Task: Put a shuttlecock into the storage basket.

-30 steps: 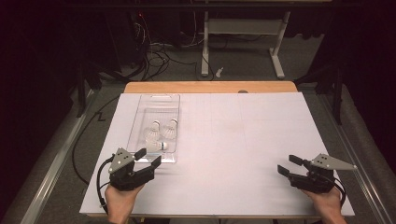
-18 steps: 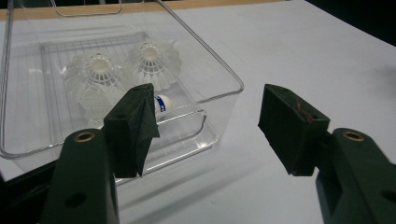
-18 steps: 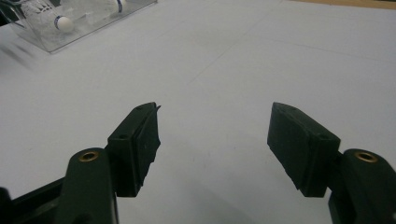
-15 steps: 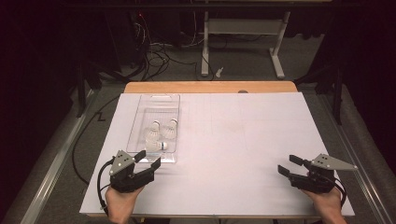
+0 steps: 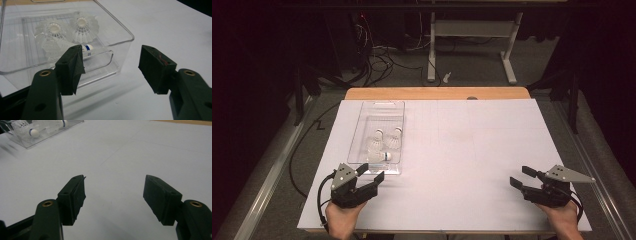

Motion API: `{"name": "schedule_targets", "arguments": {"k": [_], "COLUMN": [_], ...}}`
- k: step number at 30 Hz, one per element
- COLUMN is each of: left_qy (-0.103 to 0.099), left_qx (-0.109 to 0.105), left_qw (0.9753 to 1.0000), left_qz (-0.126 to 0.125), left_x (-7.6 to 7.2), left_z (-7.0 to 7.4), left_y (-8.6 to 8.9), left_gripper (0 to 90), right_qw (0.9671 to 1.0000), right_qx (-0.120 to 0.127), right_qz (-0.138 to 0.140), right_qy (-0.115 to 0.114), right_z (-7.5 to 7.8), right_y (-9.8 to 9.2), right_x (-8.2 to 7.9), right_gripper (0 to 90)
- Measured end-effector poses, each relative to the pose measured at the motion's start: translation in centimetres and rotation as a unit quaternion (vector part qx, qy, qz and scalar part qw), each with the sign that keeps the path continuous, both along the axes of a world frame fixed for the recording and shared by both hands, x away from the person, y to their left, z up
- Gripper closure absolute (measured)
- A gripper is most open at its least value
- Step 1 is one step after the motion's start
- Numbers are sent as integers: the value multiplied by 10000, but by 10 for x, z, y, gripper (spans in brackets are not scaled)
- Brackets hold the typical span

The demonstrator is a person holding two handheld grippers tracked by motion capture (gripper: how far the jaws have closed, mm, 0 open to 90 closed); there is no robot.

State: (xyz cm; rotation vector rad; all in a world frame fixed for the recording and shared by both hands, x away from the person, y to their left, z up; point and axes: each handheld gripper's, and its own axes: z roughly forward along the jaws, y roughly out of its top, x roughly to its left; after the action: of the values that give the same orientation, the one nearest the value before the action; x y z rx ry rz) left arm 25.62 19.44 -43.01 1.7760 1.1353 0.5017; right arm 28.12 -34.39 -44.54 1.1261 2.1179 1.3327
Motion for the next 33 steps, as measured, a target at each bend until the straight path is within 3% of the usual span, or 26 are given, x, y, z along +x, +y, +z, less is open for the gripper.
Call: {"name": "schedule_targets", "arguments": {"k": [33], "left_qy": [94], "left_qx": [59], "left_qw": [9999], "left_qz": [-32], "left_x": [1], "left_z": [-6], "left_y": [-2], "left_gripper": [366], "right_qw": [10000], "right_qx": [11], "right_qz": [-21], "right_qy": [-8], "right_z": [0], "right_y": [-1], "right_x": [0], "right_gripper": [343]}}
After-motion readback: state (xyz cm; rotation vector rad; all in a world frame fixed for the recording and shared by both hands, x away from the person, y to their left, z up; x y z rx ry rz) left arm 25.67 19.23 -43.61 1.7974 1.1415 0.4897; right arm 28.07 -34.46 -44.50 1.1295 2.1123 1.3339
